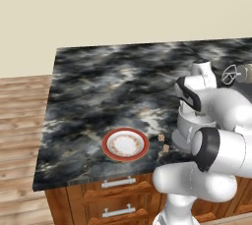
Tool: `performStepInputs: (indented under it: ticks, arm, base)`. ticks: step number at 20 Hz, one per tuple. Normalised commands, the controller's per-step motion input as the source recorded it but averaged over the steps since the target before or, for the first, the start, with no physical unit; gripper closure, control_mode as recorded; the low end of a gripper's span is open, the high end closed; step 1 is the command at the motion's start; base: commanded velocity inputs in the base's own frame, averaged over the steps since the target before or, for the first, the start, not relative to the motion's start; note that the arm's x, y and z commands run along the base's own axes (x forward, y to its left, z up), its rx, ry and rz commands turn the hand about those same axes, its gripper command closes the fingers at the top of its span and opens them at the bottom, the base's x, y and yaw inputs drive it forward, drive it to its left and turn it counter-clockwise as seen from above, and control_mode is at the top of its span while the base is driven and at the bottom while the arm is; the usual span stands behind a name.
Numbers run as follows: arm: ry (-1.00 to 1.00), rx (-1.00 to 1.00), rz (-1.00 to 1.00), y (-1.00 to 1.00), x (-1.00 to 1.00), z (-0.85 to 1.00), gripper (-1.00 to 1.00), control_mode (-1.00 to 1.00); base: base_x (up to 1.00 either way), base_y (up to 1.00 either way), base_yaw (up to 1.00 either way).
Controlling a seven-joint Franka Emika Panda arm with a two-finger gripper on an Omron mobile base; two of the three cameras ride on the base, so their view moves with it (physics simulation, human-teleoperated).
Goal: Add butter and sugar cubes to the stand mixer bowl and then turn on the stand mixer to begin making frosting.
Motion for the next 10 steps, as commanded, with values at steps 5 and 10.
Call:
performStepInputs:
  ticks: [5, 10]
  arm:
    - [0.02, 0.0, 0.0, 0.0, 0.0, -0.23, 1.0, -1.0]
    - [0.0, 0.0, 0.0, 0.0, 0.0, -0.32, 1.0, -1.0]
  base:
    - [0.0, 0.0, 0.0]
    - [0.0, 0.0, 0.0]
